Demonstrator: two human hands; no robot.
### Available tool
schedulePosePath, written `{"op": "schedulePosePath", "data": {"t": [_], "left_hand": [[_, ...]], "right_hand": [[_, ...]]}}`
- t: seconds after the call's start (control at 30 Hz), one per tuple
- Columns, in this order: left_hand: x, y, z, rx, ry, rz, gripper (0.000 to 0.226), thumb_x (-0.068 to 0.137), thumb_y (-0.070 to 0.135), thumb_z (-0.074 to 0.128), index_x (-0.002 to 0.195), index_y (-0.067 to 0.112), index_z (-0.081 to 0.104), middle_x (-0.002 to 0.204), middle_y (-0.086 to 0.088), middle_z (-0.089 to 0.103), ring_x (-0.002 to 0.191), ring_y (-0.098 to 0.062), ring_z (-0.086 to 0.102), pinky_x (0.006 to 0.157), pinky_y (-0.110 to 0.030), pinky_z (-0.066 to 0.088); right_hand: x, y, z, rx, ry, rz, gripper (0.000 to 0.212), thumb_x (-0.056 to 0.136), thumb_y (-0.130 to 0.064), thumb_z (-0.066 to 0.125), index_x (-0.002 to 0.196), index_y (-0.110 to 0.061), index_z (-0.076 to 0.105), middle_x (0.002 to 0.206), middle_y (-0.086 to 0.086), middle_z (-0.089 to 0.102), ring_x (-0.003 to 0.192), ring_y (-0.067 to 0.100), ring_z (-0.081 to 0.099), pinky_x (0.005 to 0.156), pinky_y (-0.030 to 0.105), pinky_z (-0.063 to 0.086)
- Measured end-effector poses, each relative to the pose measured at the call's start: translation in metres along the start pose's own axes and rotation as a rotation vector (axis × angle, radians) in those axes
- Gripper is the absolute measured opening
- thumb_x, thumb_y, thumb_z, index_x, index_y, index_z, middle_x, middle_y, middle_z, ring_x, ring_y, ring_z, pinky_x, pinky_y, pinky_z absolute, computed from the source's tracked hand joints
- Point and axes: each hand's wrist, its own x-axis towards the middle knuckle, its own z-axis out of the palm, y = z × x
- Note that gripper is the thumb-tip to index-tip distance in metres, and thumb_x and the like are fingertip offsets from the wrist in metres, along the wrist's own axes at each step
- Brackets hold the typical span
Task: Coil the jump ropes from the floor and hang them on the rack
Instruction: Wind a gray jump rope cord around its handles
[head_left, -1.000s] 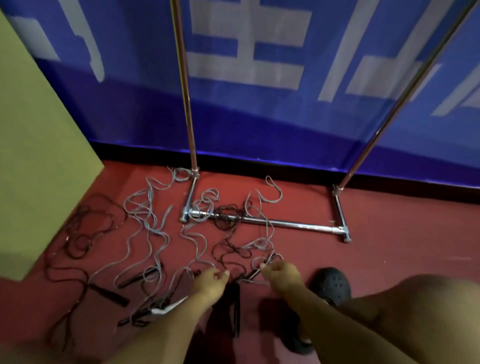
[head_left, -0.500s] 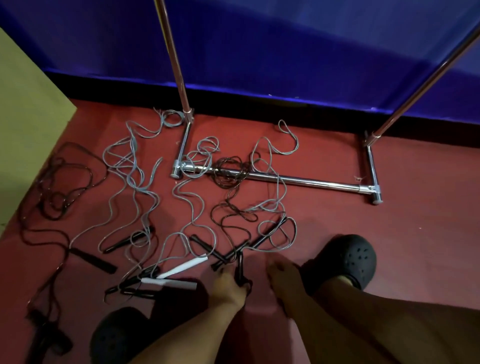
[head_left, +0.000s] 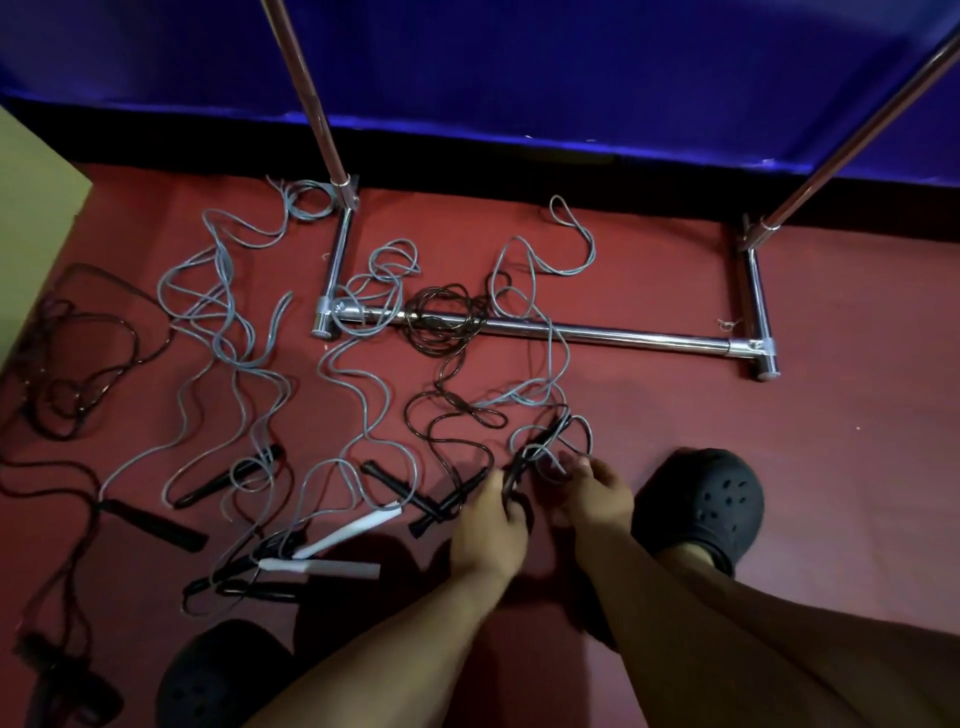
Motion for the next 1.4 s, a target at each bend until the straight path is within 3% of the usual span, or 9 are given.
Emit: {"op": "schedulePosePath", "data": {"t": [0.2,0.4,0.57,0.73,0.87,1.0,1.13,1.27,1.4], "left_hand": [[0.043,0.007,-0.002,0.194,-0.159,-0.06,0.033,0.087,0.038,0.069,0.11,0.015,0.067,0.108,-0.012,0.072,0.107,-0.033,0.066,0.085,-0.035,0.052],[0.043,0.02,0.019,0.421,-0.233,-0.03,0.041,0.083,0.047,0.068,0.112,0.018,0.067,0.113,-0.01,0.07,0.108,-0.033,0.066,0.084,-0.037,0.054],[0.015,0.047,0.004,0.185,-0.276,-0.02,0.026,0.083,0.046,0.057,0.084,0.021,0.063,0.09,-0.005,0.073,0.089,-0.028,0.068,0.069,-0.029,0.047],[-0.026,0.093,-0.061,0.12,-0.427,0.154,0.02,0.089,0.031,0.052,0.074,0.018,0.056,0.083,-0.005,0.075,0.047,-0.012,0.062,0.054,-0.019,0.046],[-0.068,0.141,-0.141,0.264,-0.474,0.351,0.02,0.076,0.037,0.049,0.08,0.019,0.059,0.092,-0.012,0.076,0.049,-0.013,0.062,0.05,-0.019,0.045],[-0.12,0.181,-0.219,0.224,-0.336,0.466,0.01,0.087,0.022,0.057,0.078,0.02,0.059,0.07,0.002,0.069,0.052,-0.017,0.062,0.051,-0.018,0.044],[-0.166,0.203,-0.293,0.177,-0.213,0.527,0.017,0.08,0.029,0.06,0.082,0.013,0.064,0.077,-0.011,0.075,0.064,-0.037,0.071,0.058,-0.033,0.05],[-0.174,0.207,-0.337,0.128,-0.197,0.556,0.011,0.094,0.019,0.058,0.086,0.013,0.061,0.083,-0.004,0.078,0.052,-0.019,0.067,0.055,-0.032,0.043],[-0.153,0.192,-0.334,-0.169,-0.182,0.474,0.018,0.1,0.017,0.054,0.085,0.008,0.058,0.081,-0.007,0.076,0.042,-0.013,0.059,0.038,-0.02,0.032]], "right_hand": [[0.004,-0.022,-0.018,0.28,0.113,0.022,0.025,0.097,-0.01,0.057,0.119,-0.009,0.068,0.092,0.012,0.071,0.075,0.02,0.061,0.071,0.036,0.053],[0.003,-0.04,-0.021,0.4,0.081,0.086,0.024,0.098,-0.008,0.055,0.119,-0.017,0.063,0.066,0.002,0.06,0.042,0.006,0.052,0.041,0.017,0.044],[-0.014,-0.037,-0.048,0.481,0.195,0.143,0.026,0.098,-0.005,0.053,0.123,-0.011,0.059,0.073,0.01,0.061,0.042,0.01,0.057,0.041,0.019,0.045],[-0.049,-0.054,-0.065,0.049,0.247,-0.059,0.039,0.094,-0.023,0.057,0.131,-0.009,0.06,0.129,0.017,0.058,0.118,0.035,0.057,0.1,0.041,0.043],[-0.109,-0.121,-0.068,-0.037,0.216,-0.387,0.045,0.1,-0.033,0.049,0.14,-0.015,0.052,0.157,0.008,0.031,0.141,0.029,0.036,0.113,0.039,0.028],[-0.17,-0.195,-0.071,0.157,0.0,-0.567,0.046,0.101,-0.047,0.038,0.094,-0.023,0.076,0.107,0.008,0.073,0.105,0.028,0.063,0.098,0.042,0.048],[-0.234,-0.267,-0.094,0.007,-0.265,-0.783,0.07,0.101,-0.059,0.025,0.076,-0.016,0.075,0.071,0.009,0.073,0.077,0.026,0.067,0.074,0.036,0.048],[-0.258,-0.313,-0.111,-0.336,-0.442,-0.983,0.077,0.097,-0.068,0.017,0.083,-0.021,0.076,0.067,0.001,0.07,0.066,0.013,0.061,0.072,0.033,0.047],[-0.238,-0.311,-0.11,-0.418,-0.444,-0.938,0.076,0.09,-0.071,0.018,0.093,-0.025,0.078,0.093,-0.008,0.076,0.09,0.004,0.069,0.091,0.027,0.047]]}}
